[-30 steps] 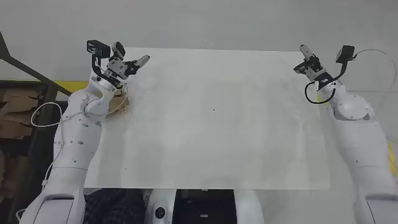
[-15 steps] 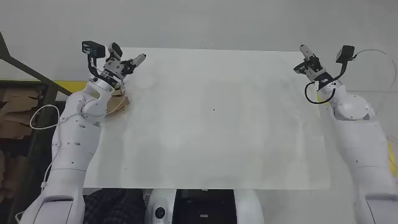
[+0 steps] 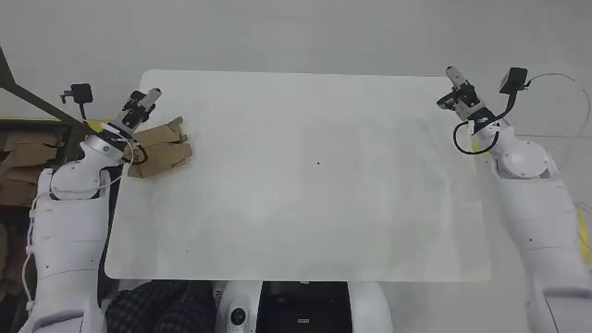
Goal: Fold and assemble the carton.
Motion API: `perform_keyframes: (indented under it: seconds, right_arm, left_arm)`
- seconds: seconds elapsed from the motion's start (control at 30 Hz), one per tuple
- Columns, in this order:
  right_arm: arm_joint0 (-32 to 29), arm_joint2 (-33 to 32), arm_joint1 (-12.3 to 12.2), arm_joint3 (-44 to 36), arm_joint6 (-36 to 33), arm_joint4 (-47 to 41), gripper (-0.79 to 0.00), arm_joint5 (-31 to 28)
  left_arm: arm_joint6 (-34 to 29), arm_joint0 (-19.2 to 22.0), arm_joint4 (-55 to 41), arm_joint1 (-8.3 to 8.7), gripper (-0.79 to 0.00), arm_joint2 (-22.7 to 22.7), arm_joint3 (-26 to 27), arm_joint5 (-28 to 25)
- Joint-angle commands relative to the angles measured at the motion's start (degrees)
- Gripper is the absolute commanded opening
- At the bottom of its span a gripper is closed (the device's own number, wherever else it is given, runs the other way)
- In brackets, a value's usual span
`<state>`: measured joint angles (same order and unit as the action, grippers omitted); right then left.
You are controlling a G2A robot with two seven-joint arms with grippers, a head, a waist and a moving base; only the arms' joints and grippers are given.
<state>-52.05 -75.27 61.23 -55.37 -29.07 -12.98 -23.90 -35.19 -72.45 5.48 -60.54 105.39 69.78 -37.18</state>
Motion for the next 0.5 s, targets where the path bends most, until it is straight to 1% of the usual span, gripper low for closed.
perform_keyframes:
  seconds: [0.0,0.17,0.27,0.3,0.47]
  right_arm:
    - [0.0,0.0,0.0,0.0,0.0,0.0,0.0,0.0]
    - [0.0,0.0,0.0,0.0,0.0,0.0,0.0,0.0]
    - [0.0,0.0,0.0,0.0,0.0,0.0,0.0,0.0]
    - [0.0,0.0,0.0,0.0,0.0,0.0,0.0,0.0]
    - [0.0,0.0,0.0,0.0,0.0,0.0,0.0,0.0]
  left_arm:
    - [-3.02,-1.37,-3.03,0.6,0.0,2.7,-0.33,0.31]
    - [-9.67,-4.21,-14.64,1.54,0.0,7.5,-1.93,-0.49]
    - [-14.22,-5.3,-19.62,1.98,0.0,8.71,-3.19,-0.04]
    - [-17.29,-5.3,-21.7,2.13,0.0,8.46,-3.17,0.09]
    - [-17.29,-5.3,-21.7,2.13,0.0,8.46,-3.17,0.09]
